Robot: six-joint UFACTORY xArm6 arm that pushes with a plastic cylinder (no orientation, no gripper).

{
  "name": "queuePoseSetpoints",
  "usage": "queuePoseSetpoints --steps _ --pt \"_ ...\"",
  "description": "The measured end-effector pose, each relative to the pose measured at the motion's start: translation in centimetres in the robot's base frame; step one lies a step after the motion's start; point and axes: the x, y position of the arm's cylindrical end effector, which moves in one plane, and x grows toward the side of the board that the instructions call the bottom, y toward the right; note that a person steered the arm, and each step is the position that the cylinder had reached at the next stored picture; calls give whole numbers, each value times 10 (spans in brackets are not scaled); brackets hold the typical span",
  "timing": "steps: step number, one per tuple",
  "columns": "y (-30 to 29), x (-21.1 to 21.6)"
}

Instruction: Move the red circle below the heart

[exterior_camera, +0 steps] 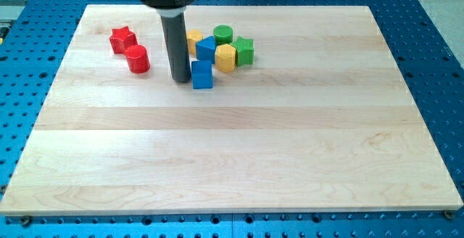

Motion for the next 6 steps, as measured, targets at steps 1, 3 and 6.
queuePoseSetpoints --steps 1,3,6 --pt "16 32" --pt "27 -9" --pt "-122 -3"
